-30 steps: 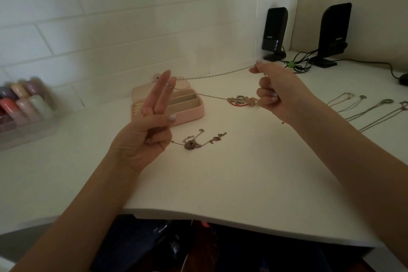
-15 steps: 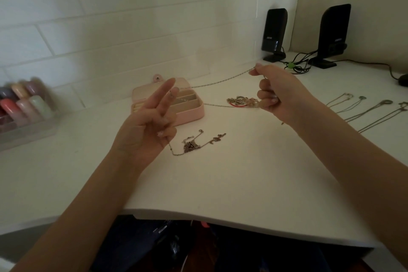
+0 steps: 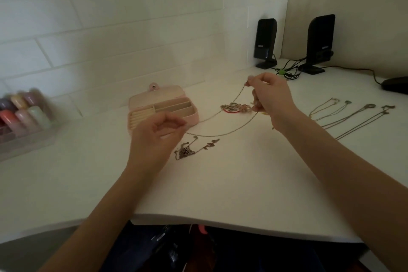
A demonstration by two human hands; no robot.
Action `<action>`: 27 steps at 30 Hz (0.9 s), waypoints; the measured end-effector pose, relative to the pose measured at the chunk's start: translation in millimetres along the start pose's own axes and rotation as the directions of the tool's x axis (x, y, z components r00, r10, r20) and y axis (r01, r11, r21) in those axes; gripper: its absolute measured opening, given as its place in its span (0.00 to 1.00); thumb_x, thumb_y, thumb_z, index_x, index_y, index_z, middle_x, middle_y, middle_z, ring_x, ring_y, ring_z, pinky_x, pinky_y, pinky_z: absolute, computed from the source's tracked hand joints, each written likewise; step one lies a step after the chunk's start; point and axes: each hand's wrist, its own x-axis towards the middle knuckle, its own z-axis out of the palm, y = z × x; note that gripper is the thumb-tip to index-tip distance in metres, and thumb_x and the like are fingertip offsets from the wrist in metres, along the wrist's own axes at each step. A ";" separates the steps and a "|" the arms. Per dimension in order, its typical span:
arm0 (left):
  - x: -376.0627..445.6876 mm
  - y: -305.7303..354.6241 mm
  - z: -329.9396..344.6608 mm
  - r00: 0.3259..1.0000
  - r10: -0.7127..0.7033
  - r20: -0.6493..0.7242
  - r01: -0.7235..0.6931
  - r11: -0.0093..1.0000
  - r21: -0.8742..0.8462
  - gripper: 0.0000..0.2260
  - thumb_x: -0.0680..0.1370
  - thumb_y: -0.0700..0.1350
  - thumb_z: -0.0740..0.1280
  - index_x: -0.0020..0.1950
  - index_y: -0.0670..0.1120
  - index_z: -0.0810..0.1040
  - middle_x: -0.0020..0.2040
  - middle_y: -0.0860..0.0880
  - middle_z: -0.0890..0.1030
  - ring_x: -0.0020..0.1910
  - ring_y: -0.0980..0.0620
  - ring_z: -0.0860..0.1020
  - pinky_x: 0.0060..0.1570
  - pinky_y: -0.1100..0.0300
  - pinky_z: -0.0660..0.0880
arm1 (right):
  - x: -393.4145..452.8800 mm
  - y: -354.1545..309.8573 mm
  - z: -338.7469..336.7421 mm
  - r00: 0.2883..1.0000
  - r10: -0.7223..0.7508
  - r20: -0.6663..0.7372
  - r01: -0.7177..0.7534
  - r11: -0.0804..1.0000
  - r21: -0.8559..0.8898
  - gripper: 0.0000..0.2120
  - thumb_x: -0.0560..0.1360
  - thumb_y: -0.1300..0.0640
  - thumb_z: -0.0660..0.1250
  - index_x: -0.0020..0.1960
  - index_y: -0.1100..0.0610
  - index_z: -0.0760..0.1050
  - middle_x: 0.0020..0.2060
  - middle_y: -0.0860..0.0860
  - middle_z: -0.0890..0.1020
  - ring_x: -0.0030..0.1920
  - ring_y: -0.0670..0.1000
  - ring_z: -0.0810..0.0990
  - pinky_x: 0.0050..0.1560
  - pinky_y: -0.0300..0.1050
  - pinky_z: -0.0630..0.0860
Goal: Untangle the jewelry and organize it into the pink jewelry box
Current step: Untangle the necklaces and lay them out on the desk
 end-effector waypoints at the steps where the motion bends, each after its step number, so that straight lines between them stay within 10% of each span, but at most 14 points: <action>1: -2.4 0.5 -0.2 0.995 0.083 -0.057 -0.074 0.988 0.137 0.04 0.70 0.39 0.73 0.41 0.47 0.81 0.32 0.65 0.78 0.40 0.75 0.74 0.42 0.80 0.67 | -0.2 1.0 -0.4 0.999 -0.035 -0.022 0.035 0.999 -0.027 0.10 0.78 0.54 0.63 0.48 0.60 0.78 0.30 0.51 0.72 0.27 0.46 0.70 0.25 0.37 0.74; 9: -10.1 -1.3 4.9 0.797 0.603 -0.021 -0.383 0.534 0.754 0.06 0.66 0.39 0.77 0.41 0.45 0.84 0.30 0.46 0.79 0.31 0.47 0.77 0.28 0.61 0.70 | -9.9 10.1 -7.2 0.986 -0.145 -0.080 0.133 0.981 -0.141 0.09 0.78 0.53 0.63 0.47 0.60 0.74 0.35 0.55 0.77 0.26 0.48 0.75 0.28 0.45 0.80; 19: -31.0 60.5 52.3 0.938 0.343 0.061 -0.348 0.926 0.149 0.07 0.73 0.39 0.71 0.50 0.47 0.78 0.38 0.57 0.80 0.38 0.57 0.81 0.42 0.62 0.78 | -20.5 6.1 -100.9 0.980 -0.108 -0.168 0.095 0.992 -0.081 0.07 0.78 0.55 0.62 0.51 0.57 0.75 0.35 0.52 0.78 0.31 0.48 0.77 0.30 0.39 0.80; 27: -82.2 113.8 163.9 0.833 0.350 0.428 -0.348 0.933 -0.087 0.05 0.74 0.40 0.68 0.50 0.46 0.78 0.40 0.49 0.84 0.38 0.53 0.81 0.46 0.56 0.77 | -26.9 34.0 -229.6 0.927 -0.124 -0.354 0.027 0.963 -0.267 0.10 0.76 0.55 0.66 0.52 0.60 0.78 0.34 0.52 0.78 0.31 0.48 0.76 0.30 0.35 0.75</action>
